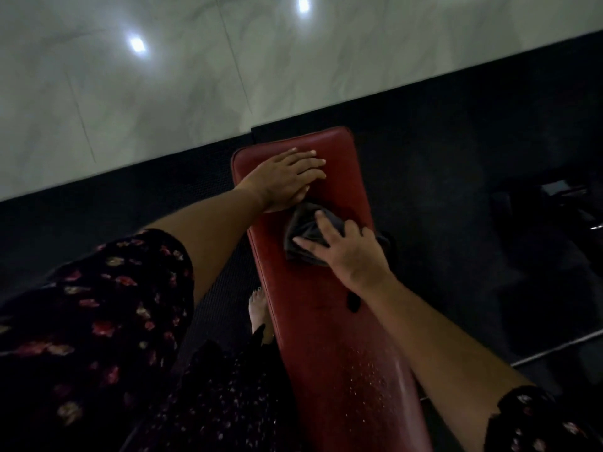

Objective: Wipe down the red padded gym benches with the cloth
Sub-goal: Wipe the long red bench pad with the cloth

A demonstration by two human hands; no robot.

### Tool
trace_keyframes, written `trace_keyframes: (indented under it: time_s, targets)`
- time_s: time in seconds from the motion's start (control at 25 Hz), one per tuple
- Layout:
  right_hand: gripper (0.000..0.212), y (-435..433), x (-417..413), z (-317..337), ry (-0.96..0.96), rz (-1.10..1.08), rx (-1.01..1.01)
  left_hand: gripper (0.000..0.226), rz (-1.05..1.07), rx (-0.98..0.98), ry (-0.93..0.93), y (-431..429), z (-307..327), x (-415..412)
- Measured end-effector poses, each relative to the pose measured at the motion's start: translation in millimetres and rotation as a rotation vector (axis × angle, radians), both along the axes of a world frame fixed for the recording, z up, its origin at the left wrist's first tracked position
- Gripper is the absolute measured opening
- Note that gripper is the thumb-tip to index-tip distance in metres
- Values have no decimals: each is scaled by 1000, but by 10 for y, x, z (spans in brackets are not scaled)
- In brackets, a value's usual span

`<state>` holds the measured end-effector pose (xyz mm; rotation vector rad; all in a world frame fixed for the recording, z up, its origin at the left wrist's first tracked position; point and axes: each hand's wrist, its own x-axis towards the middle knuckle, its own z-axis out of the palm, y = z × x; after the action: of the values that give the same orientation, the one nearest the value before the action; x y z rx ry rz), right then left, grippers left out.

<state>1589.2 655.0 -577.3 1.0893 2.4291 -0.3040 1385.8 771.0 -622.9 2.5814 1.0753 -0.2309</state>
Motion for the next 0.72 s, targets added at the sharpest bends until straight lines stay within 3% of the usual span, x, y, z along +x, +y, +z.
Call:
trace_keyframes:
  time_s: [0.16,0.32,0.4,0.52,0.72]
  targets:
    - [79,-88,409,-46,-11,-359,144,56,18,38,-20,-30,-134,60]
    - [80,-259,355,-102,-44,-1094,-19,51,34,111,-136,-47,-312,17]
    - [79,-334,174,-47,-14,-1305,-69,51,34,143,-170,-46,-359,-1]
    - [82,-463,-260,56,28,-1352,-121,51,35,168,-191,-38,-390,-2]
    - [87,-713,-1325,123,164,-986,-254,50,39,186,-185,-32,-400,-19]
